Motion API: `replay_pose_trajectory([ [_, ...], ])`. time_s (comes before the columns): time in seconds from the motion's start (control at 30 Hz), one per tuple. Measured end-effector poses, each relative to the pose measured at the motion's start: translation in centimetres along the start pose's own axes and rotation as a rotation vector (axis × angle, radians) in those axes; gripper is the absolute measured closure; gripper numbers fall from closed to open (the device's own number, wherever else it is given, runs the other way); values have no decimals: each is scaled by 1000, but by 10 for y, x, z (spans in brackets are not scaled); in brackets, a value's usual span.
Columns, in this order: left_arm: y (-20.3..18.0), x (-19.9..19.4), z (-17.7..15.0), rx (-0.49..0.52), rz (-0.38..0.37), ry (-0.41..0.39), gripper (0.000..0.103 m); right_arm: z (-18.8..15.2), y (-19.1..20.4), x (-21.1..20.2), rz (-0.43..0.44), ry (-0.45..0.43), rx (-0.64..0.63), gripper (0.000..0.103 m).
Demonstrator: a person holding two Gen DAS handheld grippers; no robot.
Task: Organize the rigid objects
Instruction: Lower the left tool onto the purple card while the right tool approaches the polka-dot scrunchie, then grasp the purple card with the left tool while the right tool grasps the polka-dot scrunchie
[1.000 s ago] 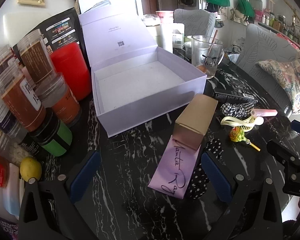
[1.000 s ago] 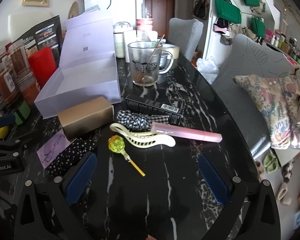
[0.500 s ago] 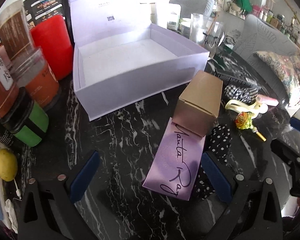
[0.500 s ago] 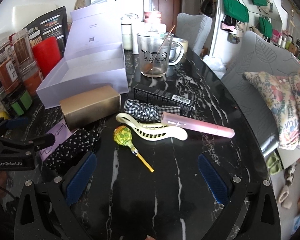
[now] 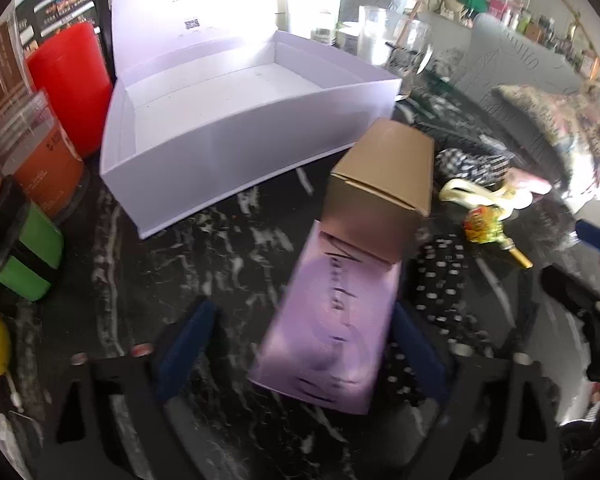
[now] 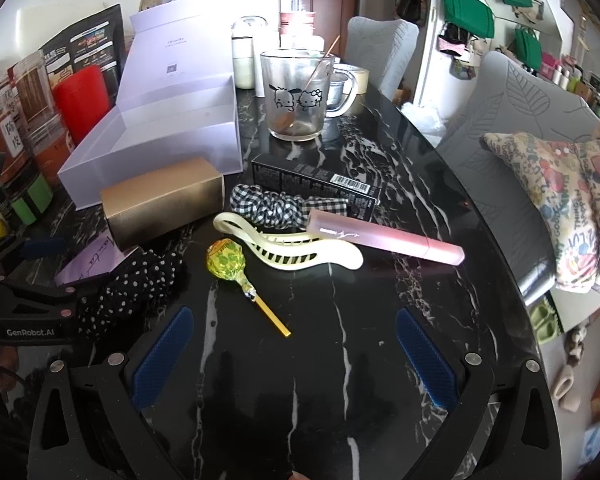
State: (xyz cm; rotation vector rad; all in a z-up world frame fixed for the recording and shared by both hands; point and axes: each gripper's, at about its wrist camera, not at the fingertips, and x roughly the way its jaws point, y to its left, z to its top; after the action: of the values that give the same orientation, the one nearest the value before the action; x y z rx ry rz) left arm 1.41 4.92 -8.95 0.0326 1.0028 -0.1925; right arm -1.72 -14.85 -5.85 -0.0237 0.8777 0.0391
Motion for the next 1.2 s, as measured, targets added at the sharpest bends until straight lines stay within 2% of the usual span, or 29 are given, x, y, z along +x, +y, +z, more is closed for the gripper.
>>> replay_pose_trajectory([
  [0.13,-8,-2,-4,47,18,-21,36,0,3,0,3,-5,-14,0],
  [0.23,-17,-6,-8,79,-2,-32,50,0,6,-1,-4,-11,-24,0],
  [0.3,-21,-8,-11,97,-11,-30,53,0,6,-1,-1,-15,-24,0],
  [0.73,-22,-30,-40,79,-7,-6,53,-1,24,-2,76,-13,-50,0],
  [1.03,8,-39,-51,18,37,-3,53,-1,53,5,164,6,-82,0],
  [1.2,23,-43,-55,-13,59,-11,53,-1,68,14,250,43,-78,1],
])
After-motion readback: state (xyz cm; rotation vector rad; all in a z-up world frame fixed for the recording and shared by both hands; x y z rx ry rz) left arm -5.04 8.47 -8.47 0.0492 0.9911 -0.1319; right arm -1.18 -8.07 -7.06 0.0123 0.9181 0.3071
